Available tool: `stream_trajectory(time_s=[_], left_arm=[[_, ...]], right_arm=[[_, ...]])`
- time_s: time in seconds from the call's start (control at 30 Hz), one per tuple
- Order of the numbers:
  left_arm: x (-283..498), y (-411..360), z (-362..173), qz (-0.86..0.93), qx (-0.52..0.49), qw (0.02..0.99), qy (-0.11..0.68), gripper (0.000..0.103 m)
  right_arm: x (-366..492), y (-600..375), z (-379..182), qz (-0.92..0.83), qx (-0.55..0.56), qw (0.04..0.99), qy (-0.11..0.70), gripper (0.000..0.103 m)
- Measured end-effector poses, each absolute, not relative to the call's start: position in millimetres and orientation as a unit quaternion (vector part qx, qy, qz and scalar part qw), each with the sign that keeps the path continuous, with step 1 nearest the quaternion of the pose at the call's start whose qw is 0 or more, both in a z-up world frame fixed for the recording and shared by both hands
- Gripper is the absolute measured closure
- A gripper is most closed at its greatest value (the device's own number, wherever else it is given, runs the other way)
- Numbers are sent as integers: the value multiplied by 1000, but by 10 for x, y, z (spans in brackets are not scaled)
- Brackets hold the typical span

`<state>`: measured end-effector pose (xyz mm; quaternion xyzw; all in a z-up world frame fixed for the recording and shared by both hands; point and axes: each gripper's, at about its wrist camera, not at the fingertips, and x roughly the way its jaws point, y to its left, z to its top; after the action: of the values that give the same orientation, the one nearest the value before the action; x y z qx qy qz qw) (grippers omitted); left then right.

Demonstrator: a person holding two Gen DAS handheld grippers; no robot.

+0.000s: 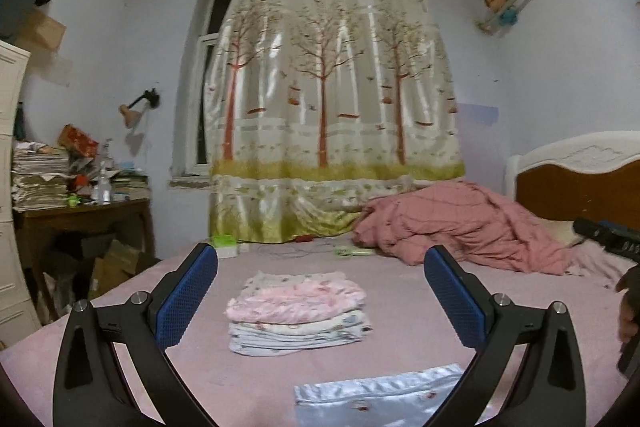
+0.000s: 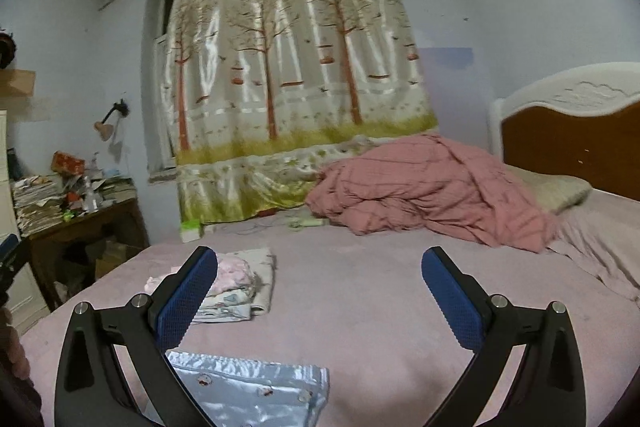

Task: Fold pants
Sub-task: 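Raise both open grippers and move them toward the waistband end of the pants, then lower both grippers onto the waistband end of the pants and close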

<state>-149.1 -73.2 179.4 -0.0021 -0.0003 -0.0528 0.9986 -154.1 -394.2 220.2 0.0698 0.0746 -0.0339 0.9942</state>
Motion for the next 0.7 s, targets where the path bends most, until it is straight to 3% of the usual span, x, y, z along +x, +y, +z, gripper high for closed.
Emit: stream_trajectory(time_s=[0.2, 0.53, 0.7], left_arm=[[-1030, -559, 1458, -43, -27, 998, 38, 1], [-351, -511, 791, -42, -5, 990, 137, 0], [55, -359, 417, -115, -76, 961, 240, 1]], right_arm=[[-1080, -4046, 1812, 12, 134, 988, 82, 0], [-246, -3924, 828, 37, 121, 966, 225, 0], [12, -4020, 429, 55, 165, 941, 290, 1]])
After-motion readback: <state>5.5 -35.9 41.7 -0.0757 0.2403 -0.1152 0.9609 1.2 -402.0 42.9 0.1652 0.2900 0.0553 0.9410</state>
